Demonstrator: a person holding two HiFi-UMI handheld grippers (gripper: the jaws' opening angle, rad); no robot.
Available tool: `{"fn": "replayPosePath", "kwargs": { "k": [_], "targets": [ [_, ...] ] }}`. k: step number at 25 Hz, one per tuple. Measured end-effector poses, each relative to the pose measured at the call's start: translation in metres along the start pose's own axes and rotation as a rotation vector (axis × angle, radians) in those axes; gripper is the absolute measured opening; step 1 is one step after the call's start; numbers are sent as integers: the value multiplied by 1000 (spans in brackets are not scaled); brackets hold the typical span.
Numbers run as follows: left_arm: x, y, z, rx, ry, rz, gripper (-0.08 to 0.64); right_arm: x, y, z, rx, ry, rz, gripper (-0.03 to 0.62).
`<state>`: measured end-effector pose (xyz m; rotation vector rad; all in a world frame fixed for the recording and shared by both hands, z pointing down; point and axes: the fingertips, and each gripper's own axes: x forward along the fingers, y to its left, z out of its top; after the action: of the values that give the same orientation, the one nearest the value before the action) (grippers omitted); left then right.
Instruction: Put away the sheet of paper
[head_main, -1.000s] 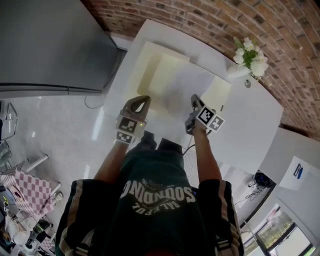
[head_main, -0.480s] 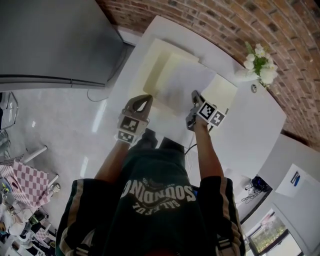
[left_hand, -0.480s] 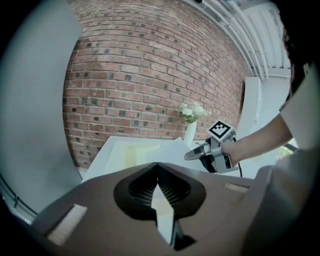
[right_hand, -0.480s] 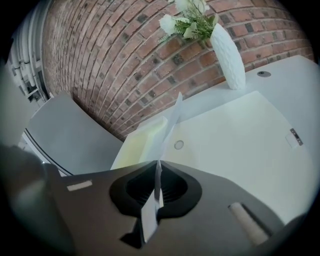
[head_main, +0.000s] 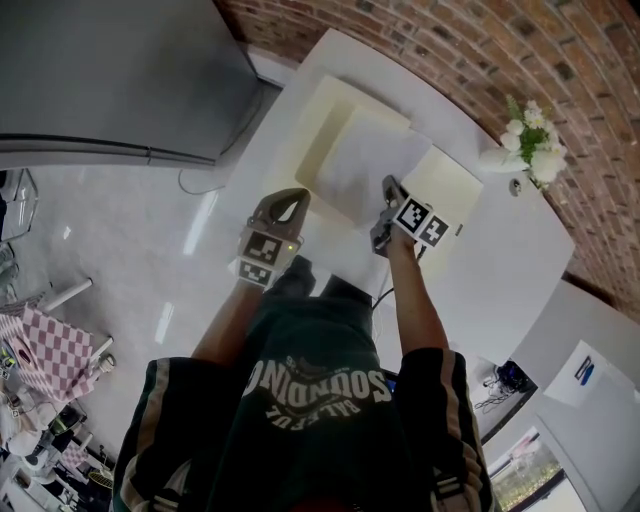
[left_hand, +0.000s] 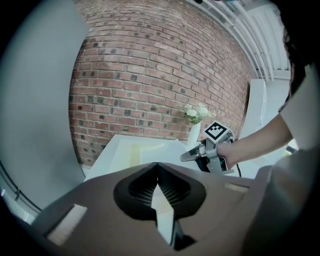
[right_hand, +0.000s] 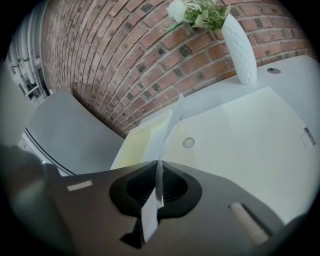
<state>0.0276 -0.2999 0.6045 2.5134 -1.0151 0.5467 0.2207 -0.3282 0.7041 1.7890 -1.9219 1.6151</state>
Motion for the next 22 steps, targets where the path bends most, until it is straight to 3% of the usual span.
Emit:
{"fn": "replayPosePath", "kwargs": {
  "k": [11,22],
  "targets": [
    [-6,10,-2,-25,-7,31,9,27,15,-6,-42,79,-3,6],
    [-12,17,-6,-46,-11,58,9,51,32,-22,-117,214,18,79]
  ]
}}
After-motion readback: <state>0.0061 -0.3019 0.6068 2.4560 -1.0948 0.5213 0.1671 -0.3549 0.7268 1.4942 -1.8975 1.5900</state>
